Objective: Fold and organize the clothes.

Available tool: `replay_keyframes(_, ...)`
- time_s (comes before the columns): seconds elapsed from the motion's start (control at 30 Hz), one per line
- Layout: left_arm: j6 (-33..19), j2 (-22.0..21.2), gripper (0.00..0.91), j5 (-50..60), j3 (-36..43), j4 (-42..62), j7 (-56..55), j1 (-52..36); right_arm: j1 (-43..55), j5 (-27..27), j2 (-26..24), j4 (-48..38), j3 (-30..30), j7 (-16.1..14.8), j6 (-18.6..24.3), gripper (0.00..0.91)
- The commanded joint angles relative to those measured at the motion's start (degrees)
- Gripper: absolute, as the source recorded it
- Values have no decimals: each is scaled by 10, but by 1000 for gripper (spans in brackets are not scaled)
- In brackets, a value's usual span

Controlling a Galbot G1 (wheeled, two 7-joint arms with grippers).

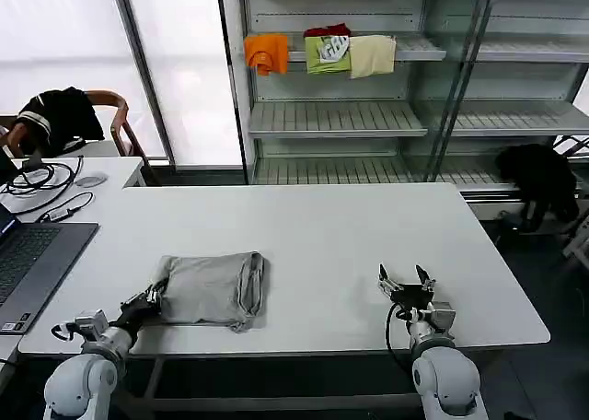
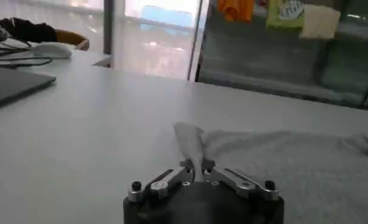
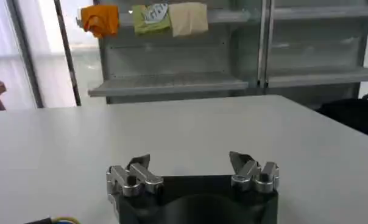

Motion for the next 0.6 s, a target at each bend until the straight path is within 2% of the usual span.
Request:
replay_keyframes(0.03, -88, 50, 0, 179, -78, -18, 29, -26, 0, 3, -3, -3, 1, 1, 1, 907)
replay_keyframes(0.2, -106, 156, 0, 267, -136, -7, 64, -54, 3, 7, -5, -13, -1, 1, 8, 907)
replay_keyframes(0.23, -103, 190, 0, 278, -144, -4, 72, -62, 3, 7, -5, -14, -1, 1, 9, 907)
replay_keyframes(0.47, -82, 285, 0, 299, -128, -6, 112, -123, 6, 10, -7, -24, -2, 1, 17, 907)
replay_keyframes(0.53, -77, 304, 10, 300, -115, -14, 115, -119, 5, 21, -9, -25, 0, 2, 17, 907)
replay_keyframes(0.6, -76, 301, 10, 310, -103, -25, 117, -113, 2, 30, -10, -26, 2, 2, 18, 907)
